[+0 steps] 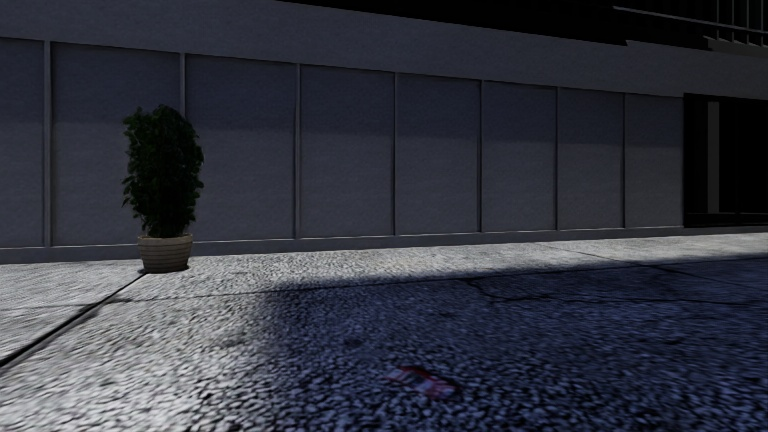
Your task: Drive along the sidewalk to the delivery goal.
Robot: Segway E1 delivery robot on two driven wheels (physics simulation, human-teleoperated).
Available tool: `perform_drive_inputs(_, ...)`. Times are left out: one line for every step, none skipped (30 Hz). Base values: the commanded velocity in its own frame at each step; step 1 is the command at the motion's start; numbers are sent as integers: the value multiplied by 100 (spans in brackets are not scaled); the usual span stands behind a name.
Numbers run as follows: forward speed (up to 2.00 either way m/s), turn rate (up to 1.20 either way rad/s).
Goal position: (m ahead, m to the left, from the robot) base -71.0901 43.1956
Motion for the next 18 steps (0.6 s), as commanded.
perform_drive_inputs(0, 0)
perform_drive_inputs(0, 0)
perform_drive_inputs(0, 0)
perform_drive_inputs(0, 0)
perform_drive_inputs(0, 0)
perform_drive_inputs(0, 0)
perform_drive_inputs(0, 0)
perform_drive_inputs(0, 0)
perform_drive_inputs(0, 0)
perform_drive_inputs(1, -2)
perform_drive_inputs(9, -4)
perform_drive_inputs(14, -5)
perform_drive_inputs(23, -6)
perform_drive_inputs(32, -13)
perform_drive_inputs(36, -20)
perform_drive_inputs(36, -20)
perform_drive_inputs(37, -23)
perform_drive_inputs(39, -23)
